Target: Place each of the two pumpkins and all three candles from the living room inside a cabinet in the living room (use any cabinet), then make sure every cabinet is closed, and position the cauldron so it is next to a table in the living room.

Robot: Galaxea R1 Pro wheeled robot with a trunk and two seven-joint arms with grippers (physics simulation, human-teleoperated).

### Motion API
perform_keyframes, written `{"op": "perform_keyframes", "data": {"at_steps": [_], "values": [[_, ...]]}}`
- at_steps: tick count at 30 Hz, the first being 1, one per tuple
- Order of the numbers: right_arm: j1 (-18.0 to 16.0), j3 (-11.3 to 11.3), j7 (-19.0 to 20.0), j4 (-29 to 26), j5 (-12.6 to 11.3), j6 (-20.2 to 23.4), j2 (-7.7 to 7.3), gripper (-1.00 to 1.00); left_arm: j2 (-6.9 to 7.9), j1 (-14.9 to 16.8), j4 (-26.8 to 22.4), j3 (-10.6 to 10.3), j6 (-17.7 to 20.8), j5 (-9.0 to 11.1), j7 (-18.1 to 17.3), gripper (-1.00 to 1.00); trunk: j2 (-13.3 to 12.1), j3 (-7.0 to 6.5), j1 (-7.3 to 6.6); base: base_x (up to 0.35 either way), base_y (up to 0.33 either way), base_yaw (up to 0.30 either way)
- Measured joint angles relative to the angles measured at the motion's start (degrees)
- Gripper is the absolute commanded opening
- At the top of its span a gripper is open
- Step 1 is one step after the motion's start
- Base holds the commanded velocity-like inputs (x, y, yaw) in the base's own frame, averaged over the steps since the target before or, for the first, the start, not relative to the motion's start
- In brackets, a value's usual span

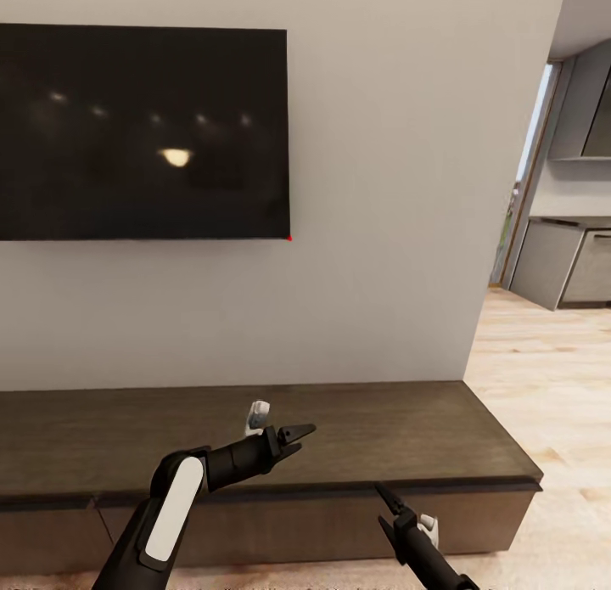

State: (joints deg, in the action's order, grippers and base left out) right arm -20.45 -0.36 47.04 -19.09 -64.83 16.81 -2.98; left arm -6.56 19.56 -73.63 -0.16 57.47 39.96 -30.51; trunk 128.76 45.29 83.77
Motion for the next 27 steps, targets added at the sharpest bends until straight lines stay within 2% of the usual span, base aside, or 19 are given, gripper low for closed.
{"op": "perform_keyframes", "data": {"at_steps": [27], "values": [[0.0, -0.1, 0.3, -0.1, -0.2, 0.4, 0.00, 1.00, 0.00, 0.0, 0.2, -0.1, 0.0, 0.0, 0.0, 1.00, 10.8, 4.85, 5.93, 0.000, 0.000, 0.000]]}}
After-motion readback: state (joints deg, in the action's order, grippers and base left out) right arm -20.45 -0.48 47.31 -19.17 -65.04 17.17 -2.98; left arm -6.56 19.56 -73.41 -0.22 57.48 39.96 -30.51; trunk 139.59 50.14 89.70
